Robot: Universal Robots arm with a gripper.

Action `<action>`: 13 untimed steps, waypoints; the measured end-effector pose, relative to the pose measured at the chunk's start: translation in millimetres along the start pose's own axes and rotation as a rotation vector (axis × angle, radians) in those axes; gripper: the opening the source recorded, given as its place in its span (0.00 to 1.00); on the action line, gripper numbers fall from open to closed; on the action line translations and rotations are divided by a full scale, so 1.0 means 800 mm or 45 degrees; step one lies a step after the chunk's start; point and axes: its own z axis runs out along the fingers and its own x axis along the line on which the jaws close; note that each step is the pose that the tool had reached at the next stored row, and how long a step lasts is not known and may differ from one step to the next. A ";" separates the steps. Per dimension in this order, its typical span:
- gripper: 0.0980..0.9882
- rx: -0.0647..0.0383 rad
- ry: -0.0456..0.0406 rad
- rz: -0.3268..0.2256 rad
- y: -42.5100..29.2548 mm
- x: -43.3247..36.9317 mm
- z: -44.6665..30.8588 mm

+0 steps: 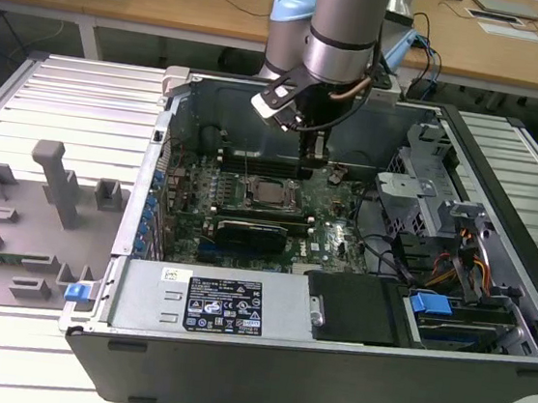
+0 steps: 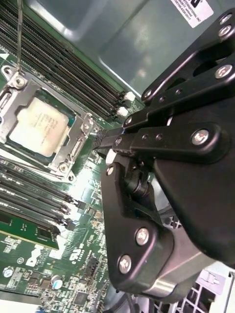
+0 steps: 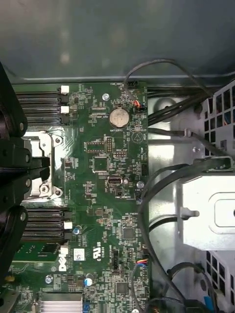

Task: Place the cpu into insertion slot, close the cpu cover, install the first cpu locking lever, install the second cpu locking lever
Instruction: 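Close the cpu cover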

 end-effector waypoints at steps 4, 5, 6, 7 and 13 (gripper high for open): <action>0.01 -0.006 0.000 0.000 -0.0247 0.000 0.0040; 0.01 -0.006 0.000 0.000 -0.0298 -0.001 0.0058; 0.01 -0.006 0.000 0.000 -0.0320 -0.001 0.0072; 0.01 -0.006 0.000 0.000 -0.0334 -0.001 0.0088; 0.01 -0.006 0.000 0.000 -0.0366 -0.001 0.0156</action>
